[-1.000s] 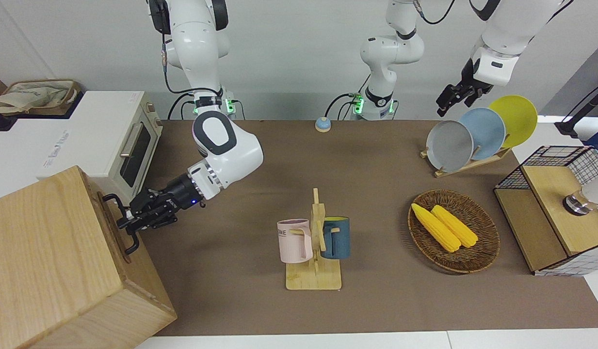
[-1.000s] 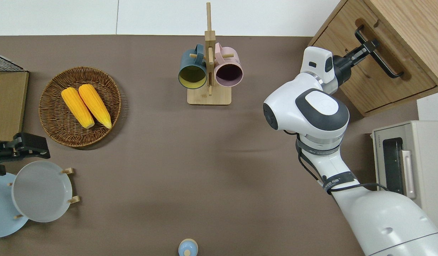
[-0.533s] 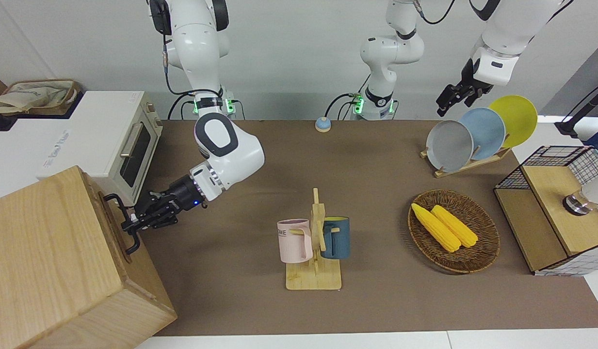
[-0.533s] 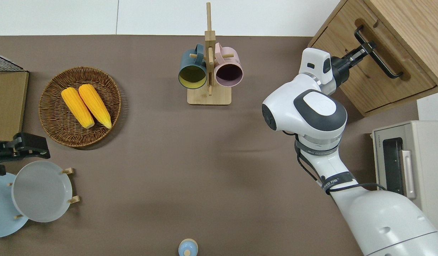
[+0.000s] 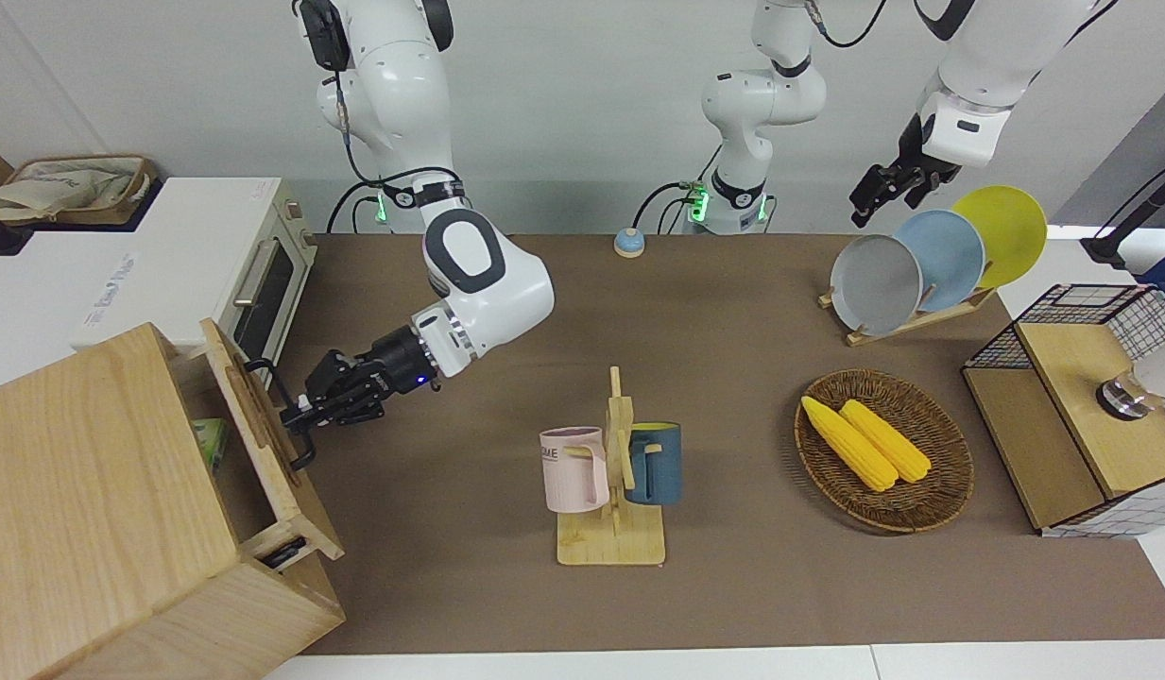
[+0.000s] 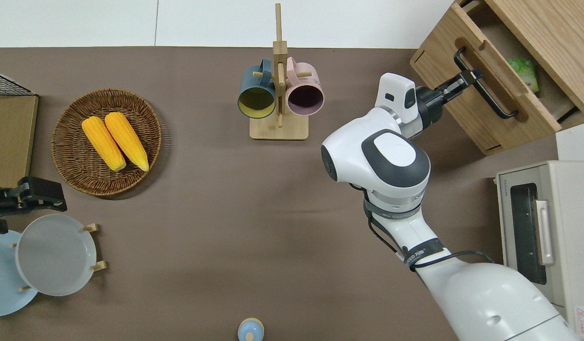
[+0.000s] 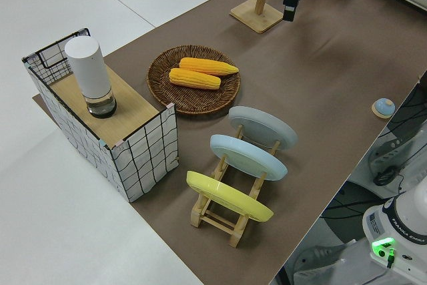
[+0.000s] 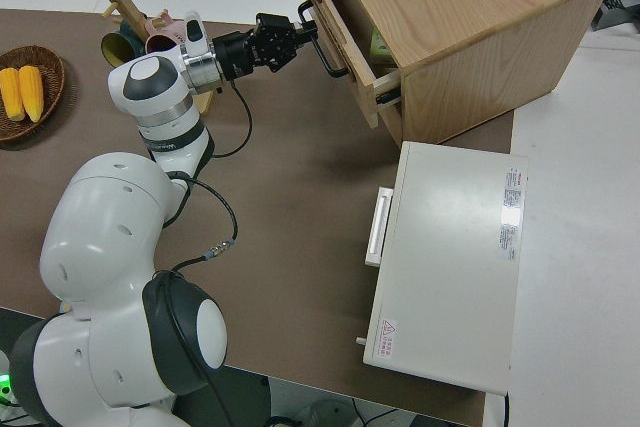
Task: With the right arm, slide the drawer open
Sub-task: 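Pull the handle toward the robot with the right gripper, sliding the drawer out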
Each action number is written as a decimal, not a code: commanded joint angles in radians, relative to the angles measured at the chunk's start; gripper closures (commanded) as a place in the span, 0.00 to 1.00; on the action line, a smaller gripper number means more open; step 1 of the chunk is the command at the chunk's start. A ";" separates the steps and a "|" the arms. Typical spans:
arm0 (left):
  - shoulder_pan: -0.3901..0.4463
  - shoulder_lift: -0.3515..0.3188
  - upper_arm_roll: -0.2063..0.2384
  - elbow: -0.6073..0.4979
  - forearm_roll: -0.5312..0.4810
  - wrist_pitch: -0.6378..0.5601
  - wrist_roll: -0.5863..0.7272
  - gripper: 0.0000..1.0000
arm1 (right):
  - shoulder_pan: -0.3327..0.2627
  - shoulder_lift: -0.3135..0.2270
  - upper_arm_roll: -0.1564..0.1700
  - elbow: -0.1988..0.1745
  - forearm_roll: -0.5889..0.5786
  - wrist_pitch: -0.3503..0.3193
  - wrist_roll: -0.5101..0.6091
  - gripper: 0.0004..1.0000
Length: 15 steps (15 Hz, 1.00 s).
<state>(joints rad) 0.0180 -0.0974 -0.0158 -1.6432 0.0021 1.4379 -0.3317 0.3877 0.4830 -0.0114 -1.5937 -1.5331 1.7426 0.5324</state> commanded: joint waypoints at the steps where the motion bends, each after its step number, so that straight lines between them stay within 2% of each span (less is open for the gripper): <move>1: -0.004 -0.008 0.005 0.000 -0.004 -0.002 0.010 0.01 | 0.017 -0.012 0.059 0.008 0.054 -0.096 0.005 1.00; 3: -0.004 -0.008 0.005 0.000 -0.004 -0.002 0.010 0.01 | 0.029 -0.012 0.086 0.011 0.079 -0.146 -0.011 1.00; 7: -0.004 -0.008 0.005 0.000 -0.004 -0.002 0.010 0.01 | 0.039 -0.014 0.163 0.018 0.111 -0.247 -0.020 1.00; 9: -0.004 -0.008 0.005 0.000 -0.004 -0.002 0.010 0.01 | 0.039 -0.015 0.195 0.034 0.119 -0.287 -0.023 1.00; 15: -0.004 -0.010 0.005 0.000 -0.004 -0.002 0.010 0.01 | 0.040 -0.014 0.271 0.037 0.122 -0.364 -0.032 1.00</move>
<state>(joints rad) 0.0180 -0.0974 -0.0158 -1.6432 0.0021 1.4379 -0.3317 0.4275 0.4798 0.2254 -1.5727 -1.4292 1.4449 0.5177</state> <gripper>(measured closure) 0.004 0.828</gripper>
